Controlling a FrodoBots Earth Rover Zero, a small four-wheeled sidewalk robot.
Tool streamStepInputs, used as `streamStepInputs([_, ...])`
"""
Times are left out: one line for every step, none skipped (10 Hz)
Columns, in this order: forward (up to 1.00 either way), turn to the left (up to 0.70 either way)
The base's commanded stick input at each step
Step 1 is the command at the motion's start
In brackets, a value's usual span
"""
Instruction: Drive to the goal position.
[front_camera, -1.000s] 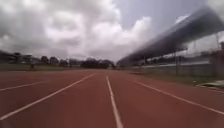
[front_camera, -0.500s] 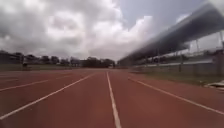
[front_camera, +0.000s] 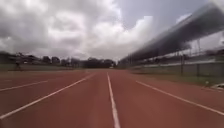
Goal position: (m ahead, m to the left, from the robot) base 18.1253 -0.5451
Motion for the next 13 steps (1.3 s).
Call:
streamStepInputs([0.7, 0.0])
streamStepInputs([0.7, 0.0])
streamStepInputs([0.7, 0.0])
streamStepInputs([0.7, 0.0])
streamStepInputs([0.7, 0.0])
streamStepInputs([0.7, 0.0])
streamStepInputs([0.7, 0.0])
streamStepInputs([0.7, 0.0])
streamStepInputs([0.7, 0.0])
streamStepInputs([0.7, 0.0])
streamStepInputs([0.7, 0.0])
streamStepInputs([0.7, 0.0])
streamStepInputs([0.7, 0.0])
